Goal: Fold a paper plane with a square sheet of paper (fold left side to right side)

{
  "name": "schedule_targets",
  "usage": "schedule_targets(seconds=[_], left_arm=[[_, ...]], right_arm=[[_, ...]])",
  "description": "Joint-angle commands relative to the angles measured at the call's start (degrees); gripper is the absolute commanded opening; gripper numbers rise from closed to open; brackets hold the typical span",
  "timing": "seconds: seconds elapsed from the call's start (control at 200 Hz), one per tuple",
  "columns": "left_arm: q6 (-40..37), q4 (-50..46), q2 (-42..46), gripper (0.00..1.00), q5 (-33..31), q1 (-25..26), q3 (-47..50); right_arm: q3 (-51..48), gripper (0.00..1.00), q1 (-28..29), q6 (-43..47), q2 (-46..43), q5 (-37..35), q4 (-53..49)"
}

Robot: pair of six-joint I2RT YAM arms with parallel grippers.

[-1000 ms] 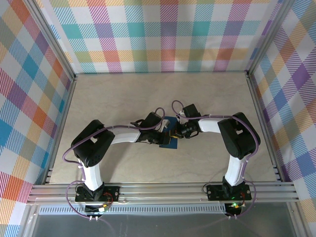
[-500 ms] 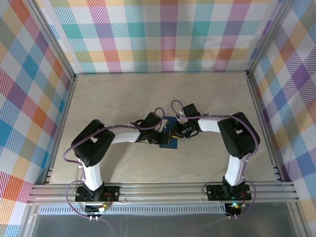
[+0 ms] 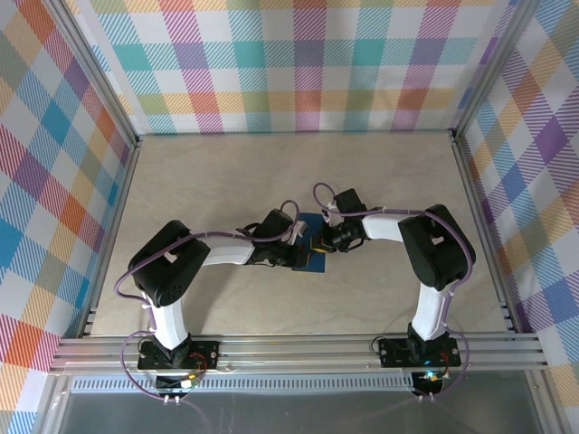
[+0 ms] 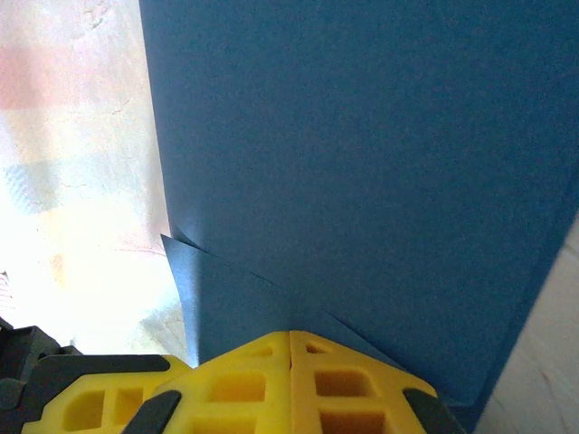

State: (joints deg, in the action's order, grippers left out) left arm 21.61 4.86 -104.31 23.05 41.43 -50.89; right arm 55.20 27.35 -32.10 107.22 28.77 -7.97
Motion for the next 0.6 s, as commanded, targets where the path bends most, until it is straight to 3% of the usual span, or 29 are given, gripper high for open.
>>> schedule_targets(seconds=[0.0, 0.595], left_arm=[[-0.7, -3.3, 1.6, 0.00, 0.1, -0.5, 2.7], [-0.3, -2.1, 5.3, 0.00, 0.7, -0.5, 7.3]], right_arm=[[-1.6, 0.00, -0.4, 1.4, 3.6, -5.6, -7.3], [-0.9, 0.00, -0.5, 1.6, 4.3, -5.0, -7.8]])
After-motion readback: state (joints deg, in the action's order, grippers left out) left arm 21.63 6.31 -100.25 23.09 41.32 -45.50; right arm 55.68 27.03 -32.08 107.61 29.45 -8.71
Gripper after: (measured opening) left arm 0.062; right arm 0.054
